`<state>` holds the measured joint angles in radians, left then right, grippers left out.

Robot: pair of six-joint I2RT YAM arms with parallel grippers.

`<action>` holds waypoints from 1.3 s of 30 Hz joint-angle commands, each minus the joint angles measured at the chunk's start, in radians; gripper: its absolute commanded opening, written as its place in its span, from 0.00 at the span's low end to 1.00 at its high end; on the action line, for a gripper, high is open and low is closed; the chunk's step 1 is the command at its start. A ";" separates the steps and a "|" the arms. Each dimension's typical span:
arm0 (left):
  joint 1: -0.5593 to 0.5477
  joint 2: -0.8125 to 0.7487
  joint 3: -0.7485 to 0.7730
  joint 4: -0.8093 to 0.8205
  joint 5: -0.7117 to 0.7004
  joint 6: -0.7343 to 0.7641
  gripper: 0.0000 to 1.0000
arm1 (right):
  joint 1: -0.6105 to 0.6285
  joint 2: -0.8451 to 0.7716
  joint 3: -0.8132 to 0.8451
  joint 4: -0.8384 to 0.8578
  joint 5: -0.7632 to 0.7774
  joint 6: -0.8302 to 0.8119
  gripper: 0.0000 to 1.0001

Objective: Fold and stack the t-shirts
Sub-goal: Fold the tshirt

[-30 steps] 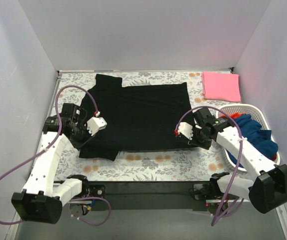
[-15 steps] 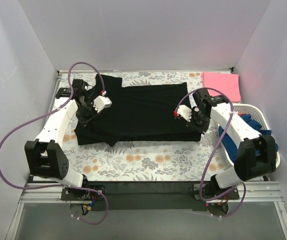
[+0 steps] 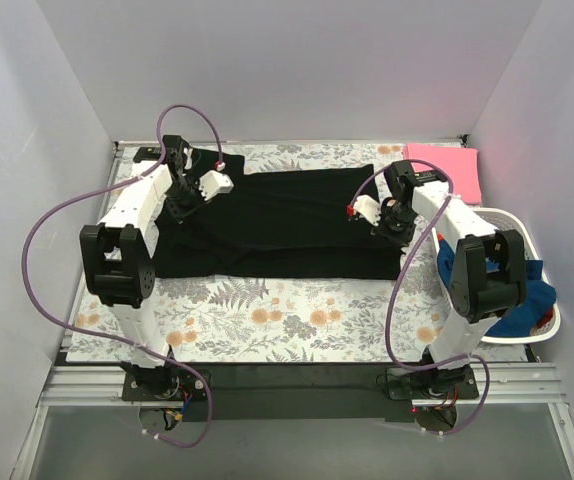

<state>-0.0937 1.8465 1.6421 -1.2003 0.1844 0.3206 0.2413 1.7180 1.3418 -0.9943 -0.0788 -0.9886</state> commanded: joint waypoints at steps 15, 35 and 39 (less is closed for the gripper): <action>0.005 0.141 0.177 0.011 -0.022 0.063 0.00 | -0.033 0.121 0.135 -0.024 -0.013 -0.096 0.01; 0.005 0.191 0.183 0.035 -0.030 0.067 0.00 | -0.036 0.173 0.158 -0.023 -0.015 -0.094 0.01; 0.002 0.198 0.190 0.033 -0.026 0.071 0.00 | -0.034 0.172 0.148 -0.020 -0.012 -0.096 0.01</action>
<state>-0.0937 2.0415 1.7954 -1.1732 0.1638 0.3710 0.2131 1.8893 1.4700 -0.9955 -0.0891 -1.0042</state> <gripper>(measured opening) 0.019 0.020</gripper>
